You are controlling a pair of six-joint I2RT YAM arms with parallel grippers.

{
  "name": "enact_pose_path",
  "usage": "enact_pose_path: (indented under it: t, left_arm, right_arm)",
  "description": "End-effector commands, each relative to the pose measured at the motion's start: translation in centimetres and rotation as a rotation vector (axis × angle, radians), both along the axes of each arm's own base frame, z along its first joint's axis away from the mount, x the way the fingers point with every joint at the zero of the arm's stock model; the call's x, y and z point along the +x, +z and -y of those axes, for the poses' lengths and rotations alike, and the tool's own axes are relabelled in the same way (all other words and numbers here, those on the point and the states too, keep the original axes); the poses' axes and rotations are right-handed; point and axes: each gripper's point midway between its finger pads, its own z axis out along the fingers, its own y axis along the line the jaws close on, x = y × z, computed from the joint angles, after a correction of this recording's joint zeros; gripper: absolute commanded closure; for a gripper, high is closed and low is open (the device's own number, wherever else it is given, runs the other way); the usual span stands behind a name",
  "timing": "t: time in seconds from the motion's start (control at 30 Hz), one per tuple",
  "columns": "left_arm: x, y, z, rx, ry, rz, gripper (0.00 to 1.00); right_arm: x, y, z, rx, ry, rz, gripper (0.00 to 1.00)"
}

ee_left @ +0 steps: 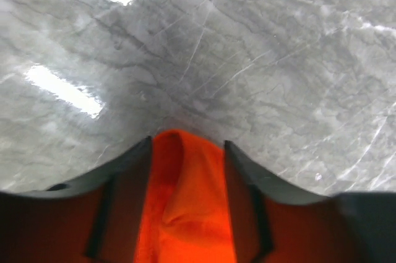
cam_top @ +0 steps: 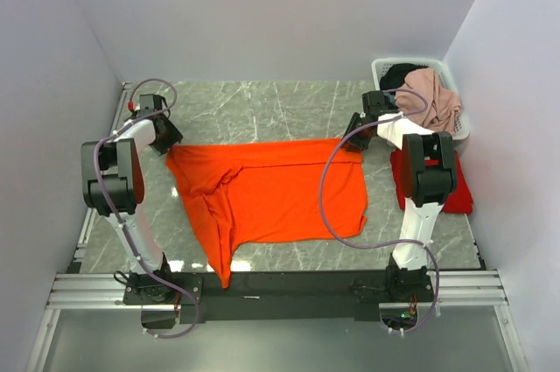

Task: Fold and stack the t-shirts
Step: Fold the tshirt

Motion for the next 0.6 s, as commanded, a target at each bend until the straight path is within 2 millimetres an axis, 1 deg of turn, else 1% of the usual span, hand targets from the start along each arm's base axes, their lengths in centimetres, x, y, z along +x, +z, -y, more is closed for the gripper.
enact_pose_path:
  t: [0.0,0.03,0.07,0.1,0.13,0.17,0.2,0.23,0.27,0.3,0.37,0.4,0.43,0.47,0.5,0.53,0.57]
  left_arm:
    - [0.5,5.2,-1.0,0.06,0.02,0.101,0.43]
    - [0.3,6.8,-1.1,0.063,0.023,0.13,0.37]
    - [0.2,7.6,-1.0,0.066,0.014,0.144,0.25]
    - [0.0,8.4,-1.0,0.067,0.013,0.156,0.2]
    - [-0.1,10.0,-1.0,0.074,0.015,0.187,0.16]
    - [-0.7,10.4,-0.9,0.071,0.016,0.179,0.12]
    - [-1.0,10.9,-0.9,0.071,0.023,0.184,0.12]
    - [-1.7,11.7,-0.7,0.063,0.03,0.195,0.12]
    - [-2.3,11.8,-0.5,0.058,0.031,0.187,0.12]
    - [-3.0,11.8,0.2,0.052,0.018,0.182,0.13]
    - [-3.8,11.6,1.8,0.022,-0.017,0.175,0.15]
    - [-4.5,10.9,3.3,0.007,-0.05,0.161,0.16]
    - [-4.8,10.5,4.5,-0.021,-0.076,0.157,0.16]
    - [-5.1,10.1,5.2,-0.031,-0.094,0.155,0.17]
    - [-5.2,9.7,7.1,-0.042,-0.139,0.156,0.18]
    - [-5.8,8.5,7.7,-0.052,-0.145,0.134,0.19]
    - [-6.0,8.0,8.6,-0.063,-0.17,0.127,0.21]
  right_arm:
    - [1.1,3.9,-0.1,0.017,0.009,0.096,0.6]
    - [1.0,4.7,-0.1,0.022,0.008,0.112,0.6]
    - [0.9,5.0,-0.2,0.03,0.008,0.118,0.6]
    - [0.4,4.9,-0.3,0.036,0.007,0.114,0.6]
    - [0.4,5.6,-0.3,0.044,0.004,0.134,0.6]
    - [0.1,5.7,-0.5,0.051,-0.001,0.133,0.61]
    - [-0.6,5.1,-0.4,0.048,-0.006,0.116,0.61]
    - [-0.8,5.4,-0.6,0.048,-0.003,0.12,0.62]
    - [-1.1,5.3,-0.6,0.047,-0.005,0.117,0.62]
    - [-1.6,4.9,-0.7,0.043,-0.002,0.101,0.63]
    - [-2.1,4.7,-1.3,0.044,0.002,0.093,0.64]
    - [-2.3,4.3,-1.3,0.035,-0.007,0.085,0.66]
    - [-2.3,4.3,-1.4,0.036,-0.019,0.086,0.67]
    - [-2.4,4.3,-1.9,0.035,-0.015,0.09,0.68]
    - [-2.6,4.1,-2.1,0.034,-0.017,0.09,0.68]
    - [-2.4,4.0,-2.3,0.028,-0.028,0.092,0.68]
    - [-2.3,4.0,-2.8,0.024,-0.021,0.097,0.68]
